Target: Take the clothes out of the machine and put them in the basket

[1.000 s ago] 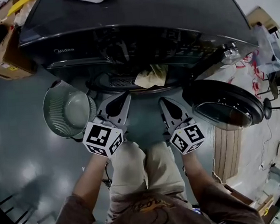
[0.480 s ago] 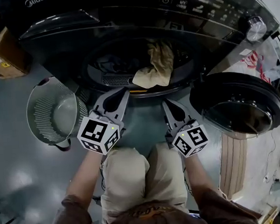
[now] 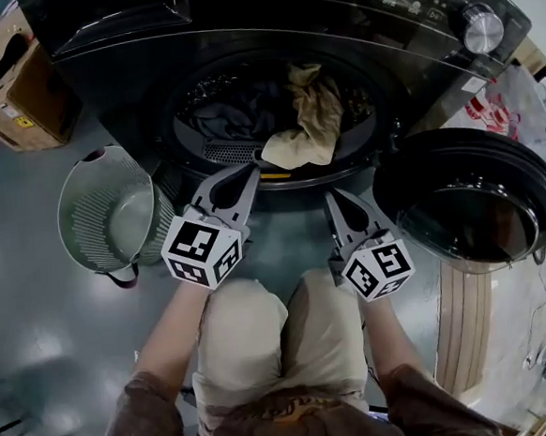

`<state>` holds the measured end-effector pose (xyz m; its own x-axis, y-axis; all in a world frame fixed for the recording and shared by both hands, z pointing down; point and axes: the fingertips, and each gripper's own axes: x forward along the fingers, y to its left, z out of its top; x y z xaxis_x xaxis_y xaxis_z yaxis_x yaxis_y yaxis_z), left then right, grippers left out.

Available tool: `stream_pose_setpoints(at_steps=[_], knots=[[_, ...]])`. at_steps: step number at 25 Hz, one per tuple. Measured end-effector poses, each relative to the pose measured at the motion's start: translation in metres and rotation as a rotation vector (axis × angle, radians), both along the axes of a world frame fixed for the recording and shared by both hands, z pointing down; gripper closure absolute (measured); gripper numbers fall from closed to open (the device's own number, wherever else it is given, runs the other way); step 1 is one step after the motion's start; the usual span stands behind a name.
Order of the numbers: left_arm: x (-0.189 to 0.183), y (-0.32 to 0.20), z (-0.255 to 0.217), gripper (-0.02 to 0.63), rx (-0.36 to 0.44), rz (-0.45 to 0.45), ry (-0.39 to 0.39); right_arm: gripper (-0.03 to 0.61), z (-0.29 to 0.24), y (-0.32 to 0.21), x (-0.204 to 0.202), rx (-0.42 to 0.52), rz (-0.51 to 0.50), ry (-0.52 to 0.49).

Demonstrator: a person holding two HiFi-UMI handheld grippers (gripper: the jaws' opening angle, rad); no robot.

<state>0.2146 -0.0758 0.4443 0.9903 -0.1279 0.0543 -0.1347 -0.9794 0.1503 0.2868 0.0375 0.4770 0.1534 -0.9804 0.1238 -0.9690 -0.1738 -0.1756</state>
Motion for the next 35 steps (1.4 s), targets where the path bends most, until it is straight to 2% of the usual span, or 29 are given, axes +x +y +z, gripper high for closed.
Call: stream_pose_setpoints(at_steps=[8,14,19,25,35], knots=[[0.008,-0.001,0.000,0.469,-0.046,0.024,0.017,0.581,0.002,0.011,0.004,-0.001,0.011,0.002],[0.032,0.001,0.012,0.298,-0.039,0.067,-0.018,0.581,0.004,0.016,0.011,-0.004,0.025,0.006],[0.061,0.001,0.027,0.230,-0.012,0.111,-0.059,0.581,0.011,0.022,0.015,-0.008,0.041,-0.009],[0.112,-0.007,0.050,0.210,-0.010,0.177,-0.127,0.581,0.016,0.035,0.026,-0.008,0.081,-0.023],[0.187,0.004,0.104,0.179,0.057,0.412,-0.353,0.581,0.032,0.061,0.046,-0.044,0.180,-0.058]])
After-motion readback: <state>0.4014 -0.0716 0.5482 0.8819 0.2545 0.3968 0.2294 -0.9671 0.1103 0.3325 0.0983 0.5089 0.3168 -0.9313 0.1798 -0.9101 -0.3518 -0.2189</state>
